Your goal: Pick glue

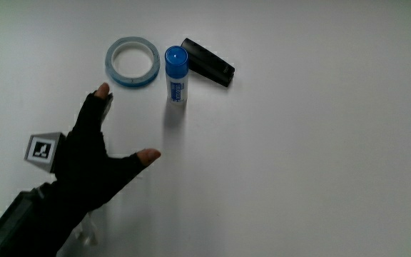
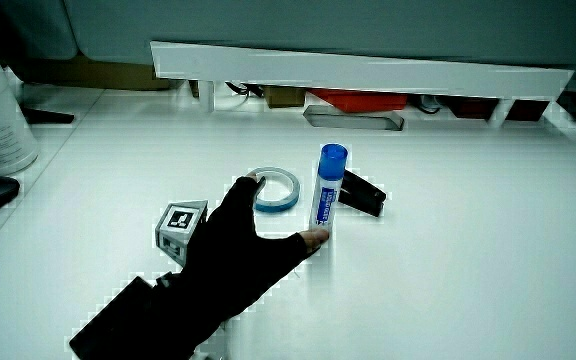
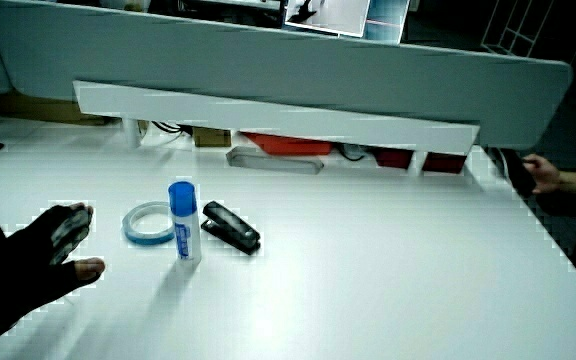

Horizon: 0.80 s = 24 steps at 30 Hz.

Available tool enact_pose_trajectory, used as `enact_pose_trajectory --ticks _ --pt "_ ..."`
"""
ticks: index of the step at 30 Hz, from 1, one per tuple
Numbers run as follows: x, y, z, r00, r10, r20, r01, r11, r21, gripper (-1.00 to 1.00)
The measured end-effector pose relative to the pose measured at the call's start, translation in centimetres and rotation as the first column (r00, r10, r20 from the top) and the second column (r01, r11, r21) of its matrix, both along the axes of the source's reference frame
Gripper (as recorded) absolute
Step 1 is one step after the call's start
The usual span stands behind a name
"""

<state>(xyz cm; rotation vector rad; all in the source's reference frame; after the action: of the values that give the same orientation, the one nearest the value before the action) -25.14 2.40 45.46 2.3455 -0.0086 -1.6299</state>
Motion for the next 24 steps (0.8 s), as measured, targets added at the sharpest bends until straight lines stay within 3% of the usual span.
enact_pose_trajectory --ticks 1,2,3,5,7,8,12,14,16,20,24 --pt "0.3 -0.5 0.1 1.000 0.002 -0.009 -0.002 1.0000 -0.008 0.00" --pt "0.4 -0.9 0.4 0.999 -0.015 0.030 0.016 0.9989 -0.044 0.00" --pt "1.1 -1.5 -0.1 1.000 0.002 -0.009 -0.002 0.9999 -0.012 0.00" --pt "1.4 -2.1 0.6 0.999 -0.026 0.033 0.029 0.9953 -0.092 0.00" --pt "2.0 -2.9 0.9 0.999 -0.017 0.040 0.021 0.9949 -0.099 0.00" --pt "2.5 -3.2 0.7 0.999 -0.026 0.024 0.029 0.9917 -0.125 0.00" --pt "3.8 -4.7 1.0 1.000 -0.005 0.002 0.005 0.9949 -0.101 0.00" --pt "4.2 -5.3 1.4 1.000 -0.017 0.012 0.019 0.9927 -0.119 0.00" --pt "4.5 -5.9 1.8 1.000 -0.012 0.003 0.012 0.9956 -0.093 0.00" --pt "5.4 -6.8 2.3 0.999 -0.049 -0.010 0.048 0.9903 -0.130 0.00" --pt "6.3 -7.9 3.1 0.999 -0.052 -0.002 0.051 0.9912 -0.122 0.00"
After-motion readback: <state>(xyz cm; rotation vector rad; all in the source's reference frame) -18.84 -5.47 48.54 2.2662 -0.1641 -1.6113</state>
